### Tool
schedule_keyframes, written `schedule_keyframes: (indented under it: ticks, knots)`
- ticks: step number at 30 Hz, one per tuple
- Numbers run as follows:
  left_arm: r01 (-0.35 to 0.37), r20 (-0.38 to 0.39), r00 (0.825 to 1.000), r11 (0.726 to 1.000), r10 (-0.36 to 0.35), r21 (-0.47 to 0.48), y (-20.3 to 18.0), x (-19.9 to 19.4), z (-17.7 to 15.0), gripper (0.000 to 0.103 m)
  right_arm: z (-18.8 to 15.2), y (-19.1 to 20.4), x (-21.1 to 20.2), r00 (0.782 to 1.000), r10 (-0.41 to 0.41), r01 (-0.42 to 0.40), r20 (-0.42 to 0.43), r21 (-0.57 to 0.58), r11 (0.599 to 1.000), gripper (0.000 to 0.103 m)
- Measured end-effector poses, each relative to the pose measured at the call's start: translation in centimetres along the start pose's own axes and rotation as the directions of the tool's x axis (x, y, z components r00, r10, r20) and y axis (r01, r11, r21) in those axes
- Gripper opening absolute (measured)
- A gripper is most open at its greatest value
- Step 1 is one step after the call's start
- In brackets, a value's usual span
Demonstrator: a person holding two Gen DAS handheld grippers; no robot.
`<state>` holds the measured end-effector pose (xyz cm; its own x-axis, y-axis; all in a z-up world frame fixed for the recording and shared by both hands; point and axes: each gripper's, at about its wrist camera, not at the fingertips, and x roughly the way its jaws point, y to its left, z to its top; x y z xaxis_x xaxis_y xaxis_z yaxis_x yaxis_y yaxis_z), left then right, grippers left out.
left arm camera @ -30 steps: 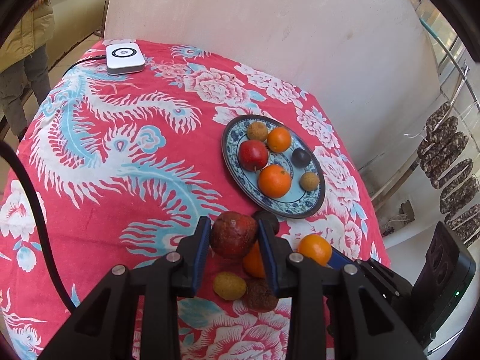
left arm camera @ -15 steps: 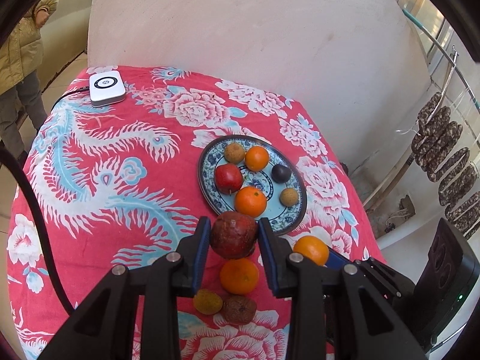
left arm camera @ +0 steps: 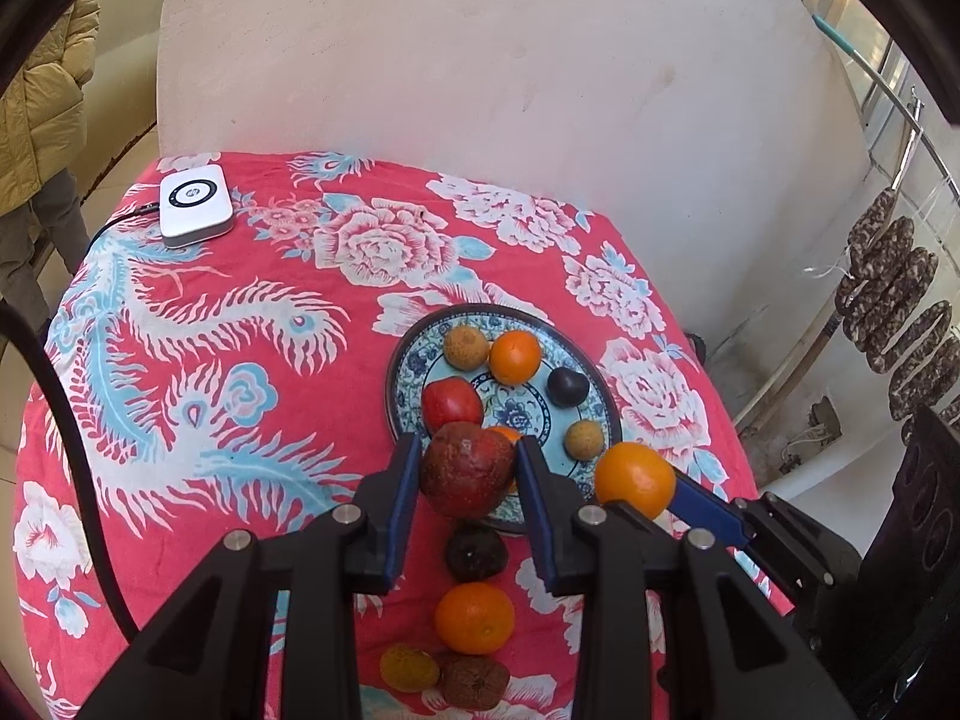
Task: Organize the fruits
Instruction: 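Close the left tool on the red-brown pomegranate while the right tool closes on a large orange, then lift and carry the pomegranate and orange over the plate with both tools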
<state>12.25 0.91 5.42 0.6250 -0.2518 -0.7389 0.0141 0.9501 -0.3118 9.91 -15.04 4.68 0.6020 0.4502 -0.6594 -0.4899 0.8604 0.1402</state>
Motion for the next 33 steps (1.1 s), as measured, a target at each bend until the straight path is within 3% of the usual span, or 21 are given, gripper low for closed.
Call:
schedule_keyframes:
  ticks: [19,33]
  knots:
    - [-0.012,0.024,1.000,1.000,0.012,0.020,-0.7,2.4,3.2,0.033,1.3,-0.9,3.1,1.000,0.000,0.000,-0.015,0.011,1.000,0.033]
    - [-0.012,-0.002,1.000,1.000,0.012,0.016,-0.7,5.0,3.3,0.033,1.8,-1.5,4.7,0.999,-0.023,0.023,-0.023,-0.014,1.000,0.033]
